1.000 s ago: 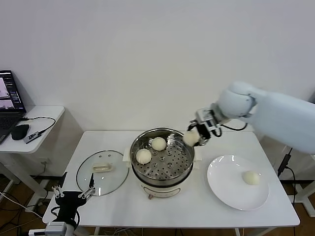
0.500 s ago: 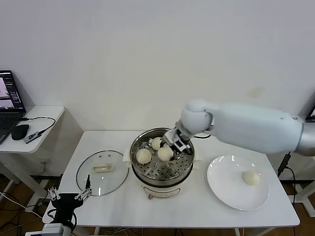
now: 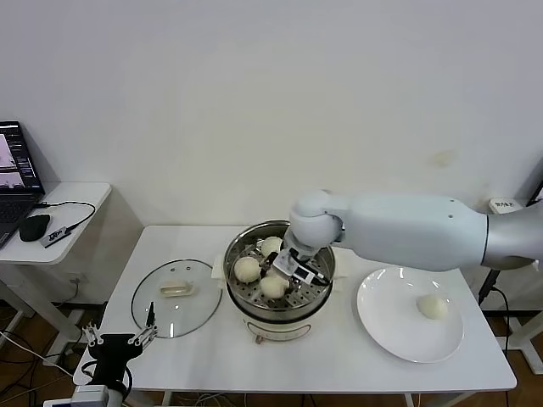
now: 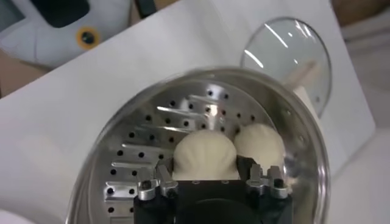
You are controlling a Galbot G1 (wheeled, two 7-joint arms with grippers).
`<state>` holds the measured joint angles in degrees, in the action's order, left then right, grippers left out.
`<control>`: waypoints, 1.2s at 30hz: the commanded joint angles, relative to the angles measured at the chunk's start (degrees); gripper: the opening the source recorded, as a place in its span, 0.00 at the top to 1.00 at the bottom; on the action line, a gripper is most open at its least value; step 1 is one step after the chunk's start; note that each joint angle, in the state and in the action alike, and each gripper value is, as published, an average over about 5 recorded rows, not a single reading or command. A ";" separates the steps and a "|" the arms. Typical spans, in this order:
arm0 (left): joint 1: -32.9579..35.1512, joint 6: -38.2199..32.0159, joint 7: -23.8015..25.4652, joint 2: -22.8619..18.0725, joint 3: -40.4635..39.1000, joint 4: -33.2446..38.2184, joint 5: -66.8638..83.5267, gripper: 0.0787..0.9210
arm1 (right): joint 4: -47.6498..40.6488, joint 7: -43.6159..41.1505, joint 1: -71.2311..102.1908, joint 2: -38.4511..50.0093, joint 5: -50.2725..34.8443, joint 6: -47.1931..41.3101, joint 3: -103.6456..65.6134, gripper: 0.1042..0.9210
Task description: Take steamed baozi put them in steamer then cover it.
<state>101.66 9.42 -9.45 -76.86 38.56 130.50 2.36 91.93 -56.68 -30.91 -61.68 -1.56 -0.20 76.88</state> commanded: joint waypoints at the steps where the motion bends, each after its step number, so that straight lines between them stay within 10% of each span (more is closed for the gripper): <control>1: 0.00 -0.10 -0.03 -0.05 -0.05 -0.23 0.04 0.12 | 0.41 -0.76 0.07 -1.22 2.57 4.98 0.94 0.34; 24: -0.30 -0.07 -0.02 0.53 -0.14 0.13 0.02 0.12 | -0.56 0.11 -3.49 5.34 -2.52 3.34 -2.89 0.12; 36: -1.19 0.14 0.23 1.91 -0.78 0.40 0.20 0.12 | 1.12 1.82 -4.34 21.15 -9.86 -15.22 -6.58 0.12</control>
<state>100.51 9.53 -9.26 -75.13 37.88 130.91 2.53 92.34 -55.68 -34.48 -50.06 -7.15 -4.84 72.05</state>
